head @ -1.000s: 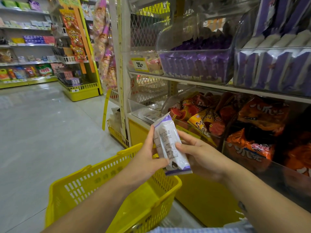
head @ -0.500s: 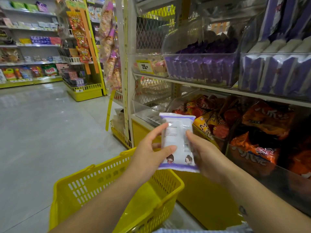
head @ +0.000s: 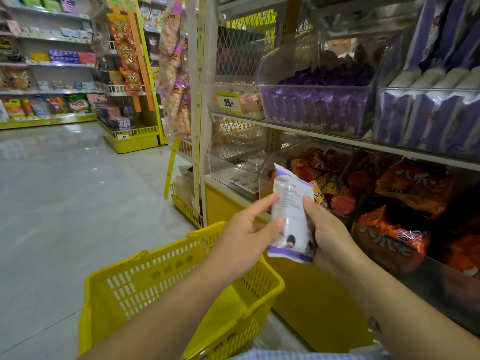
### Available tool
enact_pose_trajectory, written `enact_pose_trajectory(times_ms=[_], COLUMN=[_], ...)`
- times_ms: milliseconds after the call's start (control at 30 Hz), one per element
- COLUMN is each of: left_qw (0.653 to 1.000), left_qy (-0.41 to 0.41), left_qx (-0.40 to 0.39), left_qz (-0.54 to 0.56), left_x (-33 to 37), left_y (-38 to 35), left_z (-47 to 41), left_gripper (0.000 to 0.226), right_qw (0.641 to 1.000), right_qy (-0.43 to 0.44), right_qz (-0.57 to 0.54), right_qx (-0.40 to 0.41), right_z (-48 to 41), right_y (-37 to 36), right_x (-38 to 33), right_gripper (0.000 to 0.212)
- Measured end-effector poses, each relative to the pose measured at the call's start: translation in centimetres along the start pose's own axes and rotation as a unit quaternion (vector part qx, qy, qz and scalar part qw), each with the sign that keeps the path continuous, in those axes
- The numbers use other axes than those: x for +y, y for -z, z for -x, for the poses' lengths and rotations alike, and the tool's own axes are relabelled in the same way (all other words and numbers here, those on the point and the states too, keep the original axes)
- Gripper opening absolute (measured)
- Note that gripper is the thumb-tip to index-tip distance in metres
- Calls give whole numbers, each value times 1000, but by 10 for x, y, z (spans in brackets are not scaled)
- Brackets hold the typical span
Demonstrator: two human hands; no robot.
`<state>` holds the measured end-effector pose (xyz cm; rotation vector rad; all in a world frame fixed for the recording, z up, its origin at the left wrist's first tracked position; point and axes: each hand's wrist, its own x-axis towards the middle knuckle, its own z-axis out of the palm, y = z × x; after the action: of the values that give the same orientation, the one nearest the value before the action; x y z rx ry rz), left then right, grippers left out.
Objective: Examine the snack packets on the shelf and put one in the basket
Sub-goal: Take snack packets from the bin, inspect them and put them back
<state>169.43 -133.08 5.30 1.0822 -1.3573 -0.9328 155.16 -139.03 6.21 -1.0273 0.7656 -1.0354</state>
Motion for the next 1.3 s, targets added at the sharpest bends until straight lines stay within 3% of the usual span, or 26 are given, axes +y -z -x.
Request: enact_pose_trajectory(times_ms=[100,233,367,467,633,667,767,833,1133,1200,1300], left_qw=[1000,996,979,964,935,924,903,891,848,832,828], left_qy=[3,-86,-187,-241,-294,-308,-330,-346,-393,-408,-404], left_qx=[-19,17,62,72,83,91,82,67,84,95,112], left_qz=[2,-18,-56,-81,-181,-209,-263,-288,-345,-362,-373], left_x=[4,27,81,129,197,208,229,237,243,241,236], left_y=[2,-2,-12,-24,-54,-61,-87,-107,-177,-185,-189], left_z=[-1,-12,-31,-54,-90,-96,-118,-134,-203,-217,-235], left_gripper=[73,72,64,56,43,39,35,37,44,42,40], right_qw=[999,971,854,779,699,668,524,466,381,375,394], right_qy=[43,135,288,342,298,281,227,177,137,127,103], right_qz=[25,192,434,526,646,683,812,855,911,915,911], right_qx=[-12,-49,-13,21,78,91,121,141,84,77,64], right_z=[10,31,51,60,63,62,58,54,26,20,12], right_y=[-5,-6,-2,6,43,53,80,91,120,124,123], right_x=[-12,-50,-123,-181,-268,-283,-323,-343,-396,-399,-402], right_gripper=[28,36,48,54,40,35,27,23,33,35,37])
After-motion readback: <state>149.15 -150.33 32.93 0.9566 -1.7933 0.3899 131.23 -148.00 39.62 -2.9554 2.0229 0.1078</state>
